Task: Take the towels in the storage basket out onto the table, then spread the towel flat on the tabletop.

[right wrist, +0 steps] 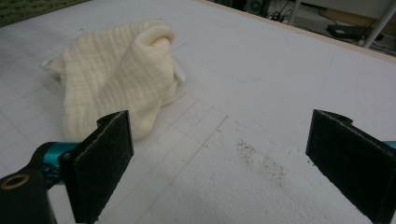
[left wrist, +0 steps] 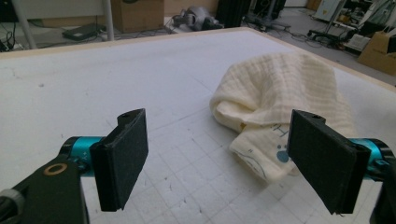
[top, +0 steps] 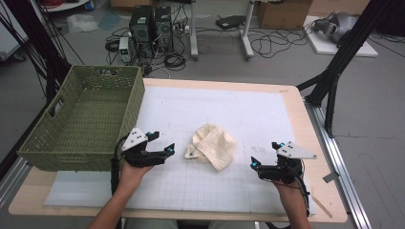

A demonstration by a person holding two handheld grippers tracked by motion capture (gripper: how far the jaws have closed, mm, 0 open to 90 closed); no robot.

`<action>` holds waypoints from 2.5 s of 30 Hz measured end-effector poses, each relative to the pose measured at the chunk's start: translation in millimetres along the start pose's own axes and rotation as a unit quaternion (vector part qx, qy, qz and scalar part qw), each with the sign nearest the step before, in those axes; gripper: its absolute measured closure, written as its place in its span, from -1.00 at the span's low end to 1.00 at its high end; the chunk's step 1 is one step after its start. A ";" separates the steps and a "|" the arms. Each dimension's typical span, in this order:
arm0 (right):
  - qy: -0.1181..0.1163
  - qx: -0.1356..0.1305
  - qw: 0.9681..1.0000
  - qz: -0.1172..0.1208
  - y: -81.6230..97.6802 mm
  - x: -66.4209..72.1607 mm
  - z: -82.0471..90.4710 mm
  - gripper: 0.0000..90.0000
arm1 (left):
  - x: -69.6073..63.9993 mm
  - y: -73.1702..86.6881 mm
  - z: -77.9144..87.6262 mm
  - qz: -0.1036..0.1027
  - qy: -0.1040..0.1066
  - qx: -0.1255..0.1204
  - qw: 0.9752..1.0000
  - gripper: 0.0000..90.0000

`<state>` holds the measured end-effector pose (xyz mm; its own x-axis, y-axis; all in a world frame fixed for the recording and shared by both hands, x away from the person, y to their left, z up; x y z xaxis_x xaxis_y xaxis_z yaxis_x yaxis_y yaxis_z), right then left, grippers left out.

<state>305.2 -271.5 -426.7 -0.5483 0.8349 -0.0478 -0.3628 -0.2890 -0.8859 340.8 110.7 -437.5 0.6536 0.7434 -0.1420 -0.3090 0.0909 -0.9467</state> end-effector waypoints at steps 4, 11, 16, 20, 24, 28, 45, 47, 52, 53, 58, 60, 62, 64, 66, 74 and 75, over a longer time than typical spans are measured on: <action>-0.005 0.003 1.000 0.003 1.2 1.2 -1.7 -0.85 | -3.2 0.8 -0.5 -0.003 0.002 0.002 1.000 -0.53; -0.016 -0.006 1.000 0.003 -2.2 6.2 -0.8 -0.85 | -2.8 0.3 0.9 -0.005 0.002 0.002 1.000 -0.53; -0.037 0.004 0.999 0.021 -4.1 17.1 -6.0 -0.85 | 0.2 1.3 0.1 -0.003 -0.001 0.006 1.000 -0.54; -0.056 -0.002 0.998 0.026 -8.2 26.2 -9.3 -0.85 | 0.2 2.3 -0.4 -0.004 0.000 0.007 1.000 -0.54; -0.087 -0.011 0.996 0.034 -13.2 38.9 -15.3 -0.85 | 1.1 2.3 -0.7 -0.003 -0.003 0.007 1.000 -0.54; -0.107 -0.009 0.993 0.043 -17.5 50.1 -23.3 -0.85 | 1.7 2.6 -0.8 -0.001 -0.001 0.009 1.000 -0.54; -0.136 0.052 0.981 0.129 -21.2 100.7 -85.5 -0.44 | -0.4 7.4 -4.6 0.001 0.005 0.019 1.000 -0.54; -0.137 0.059 0.980 0.134 -19.8 101.0 -90.3 -0.40 | -0.2 7.4 -4.0 0.003 0.005 0.018 1.000 -0.54; -0.130 0.074 0.979 0.139 -16.4 98.3 -99.0 -0.10 | 1.1 8.6 -4.2 0.006 0.004 0.020 1.000 -0.53; -0.124 0.080 0.979 0.138 -15.4 97.7 -100.5 0.00 | 1.1 8.9 -4.4 0.006 0.005 0.020 1.000 -0.53; -0.121 0.099 0.979 0.128 -14.5 92.2 -100.2 0.73 | 3.0 10.8 -4.6 0.009 0.003 0.023 1.000 -0.52; -0.133 0.092 0.980 0.120 -19.0 91.0 -95.1 0.83 | 3.7 11.1 -4.8 0.011 0.003 0.023 1.000 -0.52; -0.139 0.085 0.980 0.116 -24.1 89.5 -90.3 0.91 | 3.7 11.7 -5.2 0.011 0.003 0.025 1.000 -0.52; -0.141 0.081 0.979 0.119 -29.2 88.1 -86.8 0.95 | 3.5 12.5 -5.7 0.011 0.003 0.027 1.000 -0.52; -0.141 0.078 0.979 0.121 -34.3 85.4 -84.8 0.95 | 3.5 12.8 -6.1 0.011 0.003 0.027 1.000 -0.52; -0.120 0.060 0.986 0.104 -53.9 62.3 -83.8 0.96 | 5.3 13.6 -6.1 0.016 0.001 0.026 1.000 -0.51; -0.121 0.058 0.986 0.100 -56.4 59.1 -84.4 0.96 | 5.2 13.8 -6.3 0.016 0.002 0.028 0.999 -0.51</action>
<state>356.8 -166.3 -418.5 -0.7764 0.6235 -0.0918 -0.3050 -0.4992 -0.8110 344.3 111.7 -453.1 0.6456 0.7435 -0.1743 -0.3682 0.1031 -0.9240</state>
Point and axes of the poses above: each handheld gripper's, and its own axes: z roughly backward along the jaws, y roughly out of its underside, x roughly to its left, the point moved 5 cm from there along -z, roughly forward along the jaws
